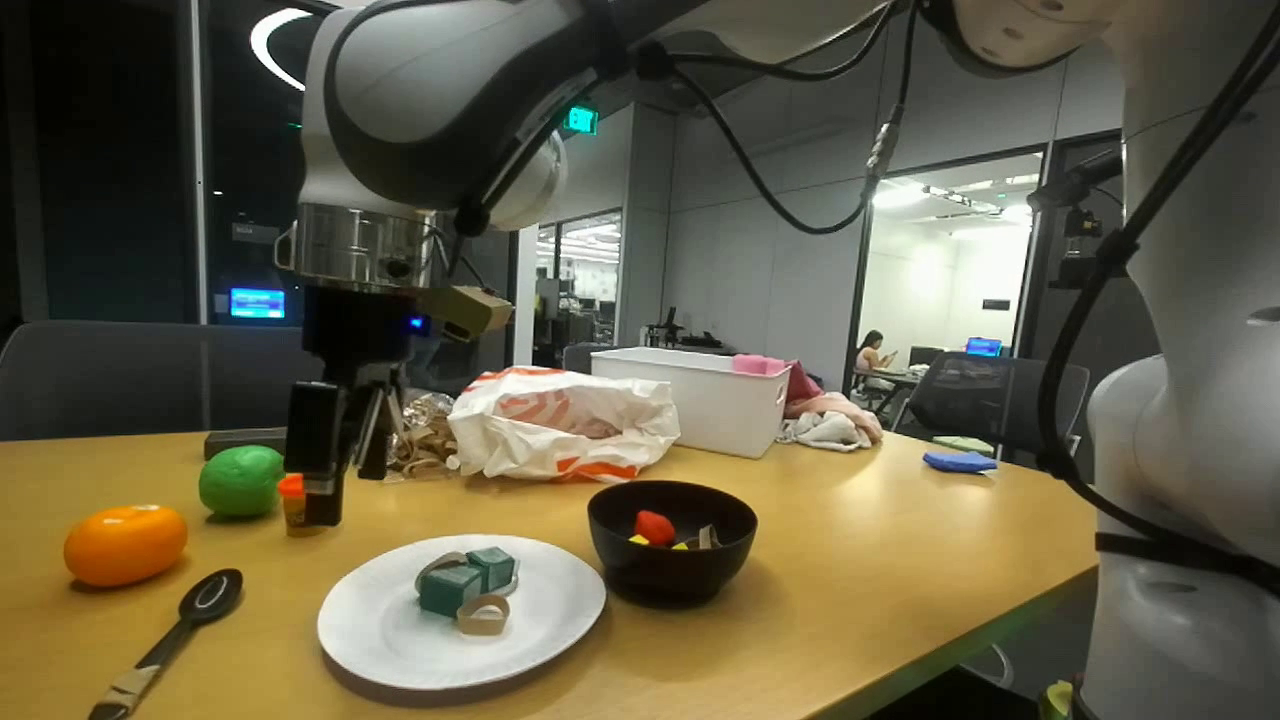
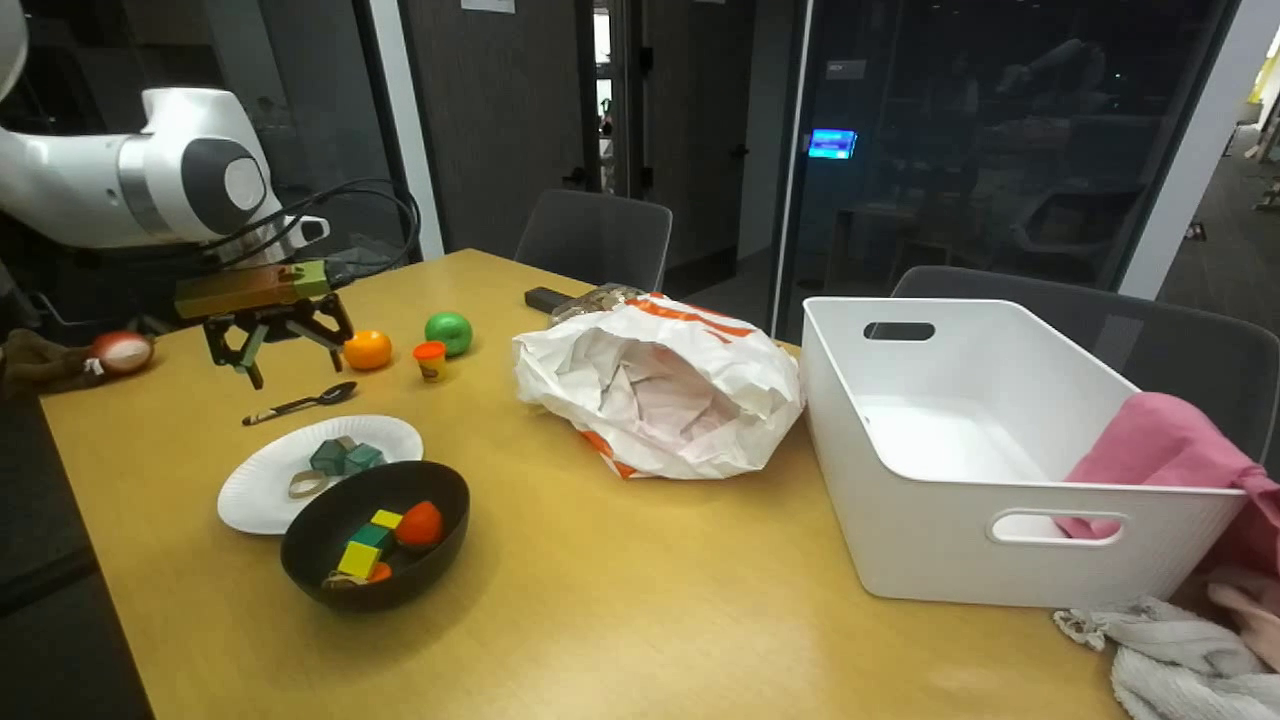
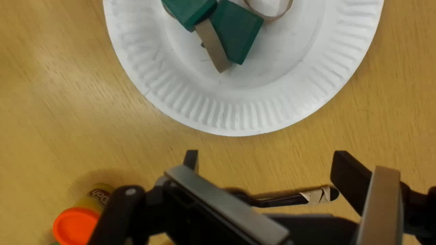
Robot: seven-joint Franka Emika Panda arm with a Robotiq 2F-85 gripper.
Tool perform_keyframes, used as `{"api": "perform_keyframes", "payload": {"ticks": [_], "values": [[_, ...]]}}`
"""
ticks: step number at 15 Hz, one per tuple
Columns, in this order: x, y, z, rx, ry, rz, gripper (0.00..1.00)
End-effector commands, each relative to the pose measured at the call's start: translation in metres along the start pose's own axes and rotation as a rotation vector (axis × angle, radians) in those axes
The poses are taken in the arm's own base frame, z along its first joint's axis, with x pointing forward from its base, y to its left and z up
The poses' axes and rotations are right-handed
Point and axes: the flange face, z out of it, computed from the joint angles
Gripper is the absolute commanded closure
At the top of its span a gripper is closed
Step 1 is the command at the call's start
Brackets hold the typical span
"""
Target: Shift some objects to the plastic
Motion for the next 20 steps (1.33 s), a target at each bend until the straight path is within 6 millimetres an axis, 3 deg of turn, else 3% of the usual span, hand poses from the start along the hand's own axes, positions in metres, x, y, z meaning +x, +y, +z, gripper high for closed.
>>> {"api": "perform_keyframes", "payload": {"ticks": [1, 6, 10, 14, 17, 20], "values": [[0.000, 0.000, 0.003, 0.003, -0.006, 0.000, 0.00], [-0.002, 0.001, 0.006, 0.005, -0.014, 0.004, 0.00], [0.032, 0.011, 0.019, -0.033, 0.125, 0.017, 0.00], [0.070, 0.044, 0.030, -0.122, 0.238, -0.001, 0.00], [0.094, 0.068, 0.027, -0.227, 0.307, -0.050, 0.00], [0.108, 0.098, 0.027, -0.277, 0.315, -0.023, 0.00]]}}
